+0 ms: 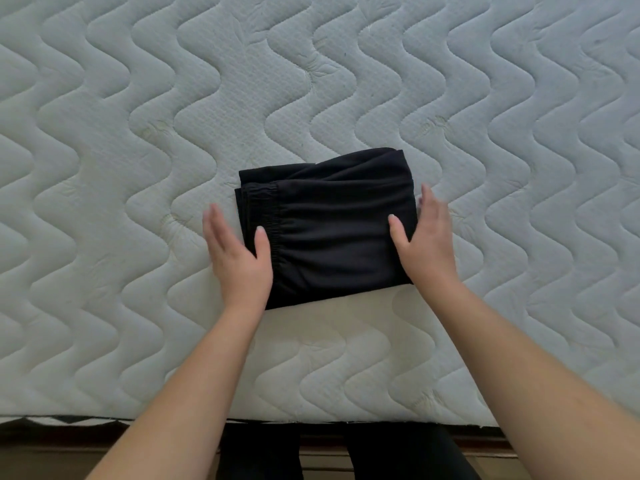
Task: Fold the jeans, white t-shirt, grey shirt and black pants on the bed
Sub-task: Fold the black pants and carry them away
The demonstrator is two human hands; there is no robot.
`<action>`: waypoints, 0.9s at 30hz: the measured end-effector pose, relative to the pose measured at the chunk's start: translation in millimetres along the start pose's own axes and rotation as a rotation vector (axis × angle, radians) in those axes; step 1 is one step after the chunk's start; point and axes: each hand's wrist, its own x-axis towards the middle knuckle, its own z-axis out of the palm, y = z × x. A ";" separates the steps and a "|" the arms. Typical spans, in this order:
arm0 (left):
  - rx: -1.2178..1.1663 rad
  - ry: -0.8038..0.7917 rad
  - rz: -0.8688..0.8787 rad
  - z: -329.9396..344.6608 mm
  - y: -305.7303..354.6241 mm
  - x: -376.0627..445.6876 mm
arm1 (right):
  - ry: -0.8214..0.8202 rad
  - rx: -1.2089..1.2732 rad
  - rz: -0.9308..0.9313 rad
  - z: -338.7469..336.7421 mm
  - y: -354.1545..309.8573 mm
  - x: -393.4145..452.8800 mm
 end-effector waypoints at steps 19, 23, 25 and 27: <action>-0.225 -0.283 -0.164 -0.8 10.5 -10.4 | -0.235 0.245 0.105 -1.2 -6.1 8.1; -0.262 -0.319 -0.139 -13.3 13.4 -14.8 | -0.157 0.270 0.094 -11.3 -11.5 -17.4; -0.271 -0.359 -0.106 -26.5 17.8 -17.0 | -0.111 0.276 0.092 -22.2 -14.6 -35.6; -0.263 -0.408 -0.060 -44.3 27.0 -19.9 | -0.061 0.312 0.106 -37.6 -20.3 -56.6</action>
